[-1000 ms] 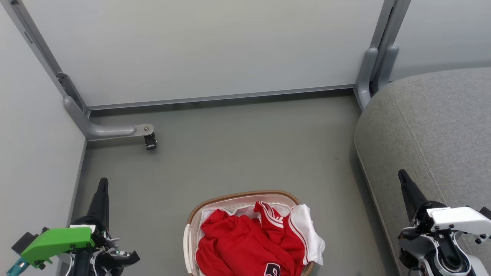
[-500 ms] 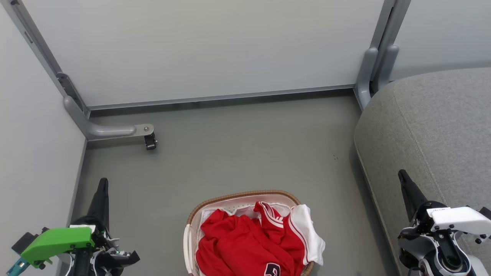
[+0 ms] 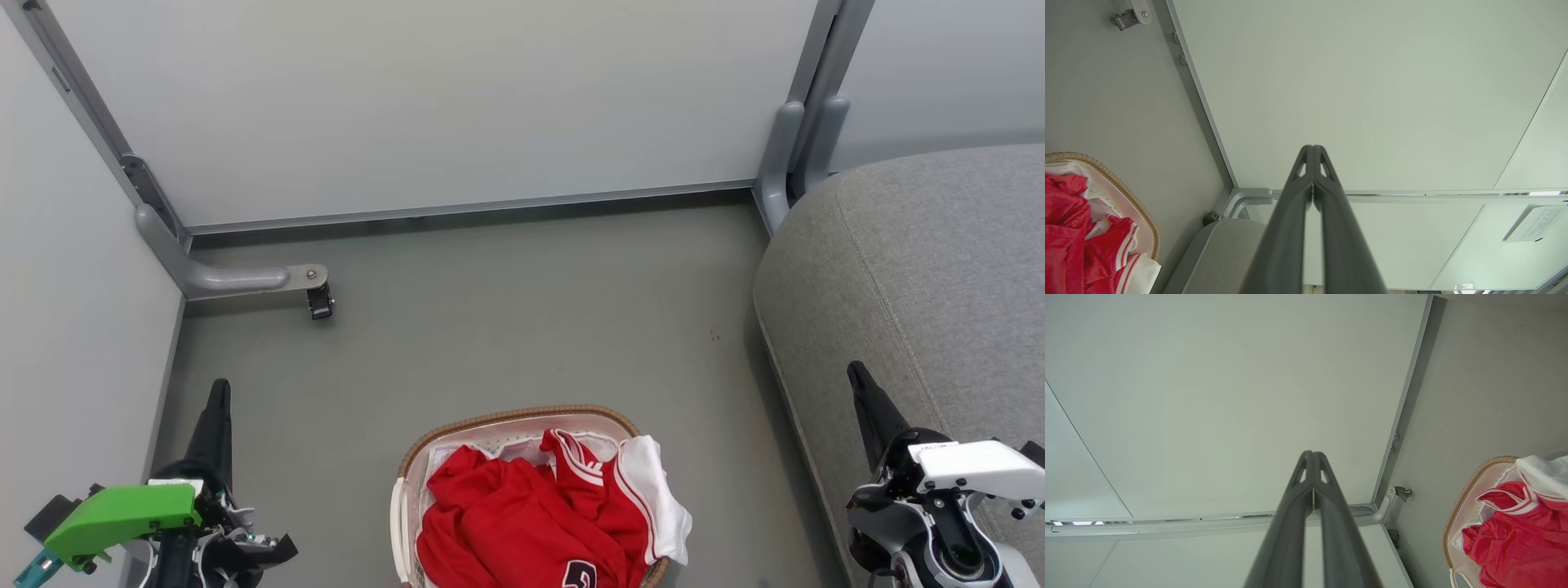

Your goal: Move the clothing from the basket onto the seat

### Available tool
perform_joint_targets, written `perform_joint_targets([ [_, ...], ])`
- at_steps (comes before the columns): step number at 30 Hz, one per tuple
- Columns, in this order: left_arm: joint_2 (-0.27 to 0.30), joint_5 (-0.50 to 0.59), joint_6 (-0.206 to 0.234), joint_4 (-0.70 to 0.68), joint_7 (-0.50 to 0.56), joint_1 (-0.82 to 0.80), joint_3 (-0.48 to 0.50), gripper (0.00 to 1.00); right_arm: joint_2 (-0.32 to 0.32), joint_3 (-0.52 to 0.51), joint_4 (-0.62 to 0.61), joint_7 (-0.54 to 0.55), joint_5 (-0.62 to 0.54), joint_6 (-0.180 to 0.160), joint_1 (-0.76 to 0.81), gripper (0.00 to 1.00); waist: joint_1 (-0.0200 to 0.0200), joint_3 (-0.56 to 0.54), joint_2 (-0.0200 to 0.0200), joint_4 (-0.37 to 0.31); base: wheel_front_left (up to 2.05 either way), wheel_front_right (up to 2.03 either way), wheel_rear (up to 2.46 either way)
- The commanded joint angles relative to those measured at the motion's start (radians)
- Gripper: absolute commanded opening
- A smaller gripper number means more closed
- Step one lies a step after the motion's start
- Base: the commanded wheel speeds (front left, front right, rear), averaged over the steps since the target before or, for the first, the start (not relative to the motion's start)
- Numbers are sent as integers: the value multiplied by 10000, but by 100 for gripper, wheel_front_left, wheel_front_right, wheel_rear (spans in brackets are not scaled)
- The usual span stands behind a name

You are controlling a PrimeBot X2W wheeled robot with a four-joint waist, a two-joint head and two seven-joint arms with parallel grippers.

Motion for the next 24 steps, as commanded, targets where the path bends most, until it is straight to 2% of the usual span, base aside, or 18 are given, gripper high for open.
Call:
perform_joint_targets([
  [1,63,-32,19,-7,24,-114,12,0,-60,-10,-27,6,40,0,115,0,0,0,0,0,0,0,0],
  [9,64,-32,19,-10,24,-114,12,0,-60,-10,-27,6,40,0,115,0,0,0,0,0,0,0,0],
  [10,0,1,0,-3,-1,0,-1,100,-1,0,-1,-1,-1,0,0,100,0,0,0,0,0,0,0],
  [17,-12,166,-1,320,-191,179,-89,100,44,134,197,-159,-168,-4,102,100,0,11,0,0,0,0,0],
  [24,129,916,0,340,-538,108,-208,100,-155,469,214,-532,-856,-3,5,100,0,41,0,3,0,0,0],
])
